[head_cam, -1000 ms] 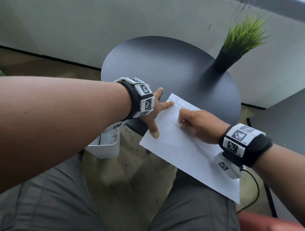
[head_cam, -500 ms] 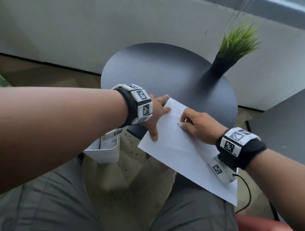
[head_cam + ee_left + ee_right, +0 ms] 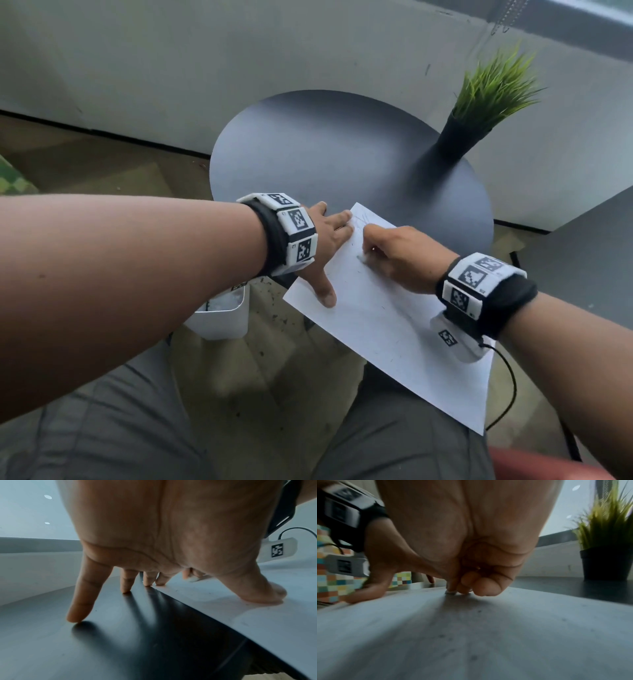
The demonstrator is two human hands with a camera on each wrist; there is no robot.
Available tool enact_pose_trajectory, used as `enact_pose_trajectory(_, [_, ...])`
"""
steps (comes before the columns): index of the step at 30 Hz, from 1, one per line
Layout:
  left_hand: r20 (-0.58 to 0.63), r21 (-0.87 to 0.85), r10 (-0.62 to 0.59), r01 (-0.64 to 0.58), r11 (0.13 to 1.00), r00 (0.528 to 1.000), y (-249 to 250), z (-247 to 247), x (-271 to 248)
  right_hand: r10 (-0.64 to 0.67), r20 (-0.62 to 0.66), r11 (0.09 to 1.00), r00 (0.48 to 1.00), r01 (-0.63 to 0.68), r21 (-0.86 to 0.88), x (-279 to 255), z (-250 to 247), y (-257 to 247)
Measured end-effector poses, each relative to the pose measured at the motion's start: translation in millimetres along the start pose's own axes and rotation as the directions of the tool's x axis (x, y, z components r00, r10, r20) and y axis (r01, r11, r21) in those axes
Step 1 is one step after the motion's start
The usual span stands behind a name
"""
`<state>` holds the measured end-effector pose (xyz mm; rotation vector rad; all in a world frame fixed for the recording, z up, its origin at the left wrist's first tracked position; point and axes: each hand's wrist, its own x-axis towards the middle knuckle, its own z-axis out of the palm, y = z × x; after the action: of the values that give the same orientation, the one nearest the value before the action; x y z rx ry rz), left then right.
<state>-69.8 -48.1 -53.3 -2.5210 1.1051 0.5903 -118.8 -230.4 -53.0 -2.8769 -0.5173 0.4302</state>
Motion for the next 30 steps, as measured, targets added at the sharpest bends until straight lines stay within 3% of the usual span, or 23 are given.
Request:
enact_pose_trajectory(2, [0.010,0.005,-0.008,0.008,1.000,1.000,-0.2,-0.2,-0.9,-0.009,-0.019,1.000,1.000,0.008,-0.021,-0.7,1.7,-2.7])
enact_pose_trajectory(6, [0.019,0.005,-0.006,0.006,1.000,1.000,-0.7,-0.5,-0.6,-0.212,0.171,0.976,0.962,0.217,-0.009,-15.3,13.5,-27.0])
enact_pose_trajectory(8, [0.021,0.007,-0.006,0.006,1.000,1.000,0.0,-0.7,-0.6,-0.171,0.147,0.985,0.974,0.171,0.015,-9.2,7.8,-17.0])
enact_pose_trajectory(11, [0.023,-0.019,-0.011,0.011,1.000,1.000,-0.2,-1.1,-1.9,-0.004,0.001,0.999,1.000,0.004,0.042,1.0,-1.1,-2.4])
enact_pose_trajectory(13, [0.025,-0.017,-0.007,0.007,1.000,1.000,0.1,-1.7,-3.8,-0.045,-0.001,0.997,0.999,0.045,0.055,-0.7,5.1,-13.1])
enact_pose_trajectory(16, [0.003,-0.003,0.000,0.000,1.000,1.000,1.1,-1.2,-4.4,-0.170,0.113,0.982,0.979,0.158,0.102,-9.0,17.7,-34.0])
enact_pose_trajectory(18, [-0.008,-0.020,-0.002,0.002,1.000,1.000,1.2,0.6,-2.7,-0.108,0.077,0.989,0.991,0.100,0.104,-3.0,12.9,-21.2])
enact_pose_trajectory(20, [0.005,-0.037,-0.015,0.015,0.999,1.000,0.4,3.0,-0.6,0.076,-0.003,0.988,0.997,-0.075,0.138,9.2,3.3,3.8])
enact_pose_trajectory(23, [0.007,-0.057,-0.005,0.006,0.998,1.000,-2.3,5.3,1.7,0.293,-0.030,0.937,0.956,-0.281,0.205,21.7,-4.7,34.0])
enact_pose_trajectory(27, [-0.108,-0.175,0.012,-0.031,0.984,0.994,-14.9,1.5,6.1,0.311,-0.023,0.929,0.950,-0.299,0.217,24.6,-3.8,41.3])
enact_pose_trajectory(30, [-0.157,-0.246,-0.045,0.005,0.969,0.987,-21.7,0.0,10.8,0.280,-0.007,0.940,0.960,-0.273,0.206,19.1,-3.5,37.4])
